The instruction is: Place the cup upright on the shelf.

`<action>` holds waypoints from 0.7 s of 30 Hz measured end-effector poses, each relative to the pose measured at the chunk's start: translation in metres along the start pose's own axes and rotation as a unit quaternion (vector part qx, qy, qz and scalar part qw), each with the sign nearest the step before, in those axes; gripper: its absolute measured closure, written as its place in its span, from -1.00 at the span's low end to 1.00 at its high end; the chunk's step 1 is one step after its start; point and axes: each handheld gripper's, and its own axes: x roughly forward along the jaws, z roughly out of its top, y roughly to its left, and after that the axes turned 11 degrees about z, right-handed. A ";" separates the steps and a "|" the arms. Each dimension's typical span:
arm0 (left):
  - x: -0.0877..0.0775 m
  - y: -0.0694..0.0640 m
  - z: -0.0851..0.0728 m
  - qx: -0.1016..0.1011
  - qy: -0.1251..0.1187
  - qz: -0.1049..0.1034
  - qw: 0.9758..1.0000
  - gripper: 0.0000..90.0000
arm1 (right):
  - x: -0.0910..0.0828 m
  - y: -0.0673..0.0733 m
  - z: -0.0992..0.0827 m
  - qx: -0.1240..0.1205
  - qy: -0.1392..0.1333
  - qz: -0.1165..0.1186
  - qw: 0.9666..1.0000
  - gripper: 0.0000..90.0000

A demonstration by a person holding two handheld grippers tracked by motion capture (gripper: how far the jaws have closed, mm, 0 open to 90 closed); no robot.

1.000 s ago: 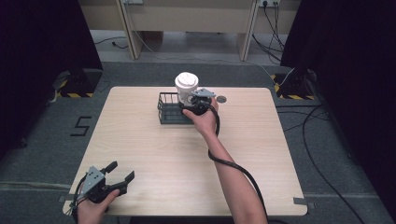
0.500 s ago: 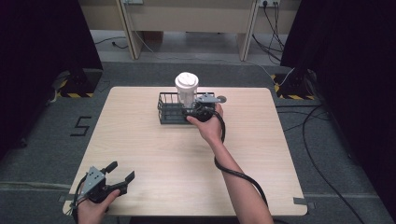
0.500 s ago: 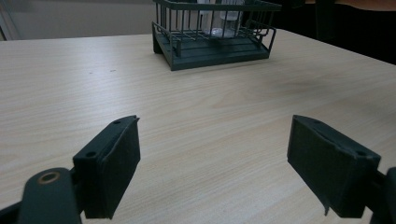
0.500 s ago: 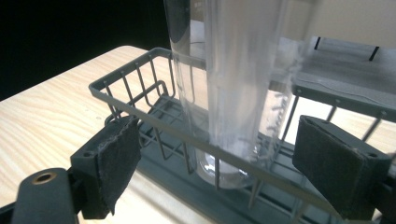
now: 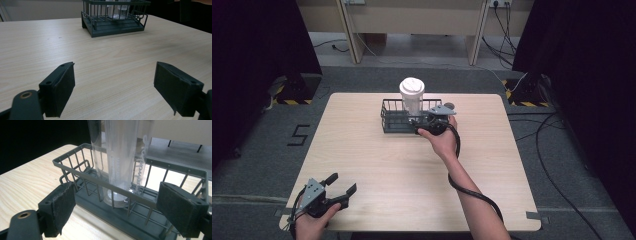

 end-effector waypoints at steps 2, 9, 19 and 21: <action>0.000 0.000 0.000 0.000 0.000 0.000 1.000 -0.63 | -0.002 0.000 -0.001 0.003 -0.001 0.002 1.000 -0.65; 0.000 0.000 0.000 0.001 0.001 0.001 1.000 -0.63 | -0.014 0.000 -0.006 0.004 -0.005 0.004 1.000 -0.64; 0.000 -0.001 0.000 0.003 0.002 0.003 1.000 -0.63 | -0.035 0.000 -0.015 0.005 -0.006 0.003 1.000 -0.65; 0.000 -0.001 0.000 0.004 0.002 0.003 1.000 -0.63 | -0.040 0.000 -0.017 0.005 -0.006 0.001 1.000 -0.64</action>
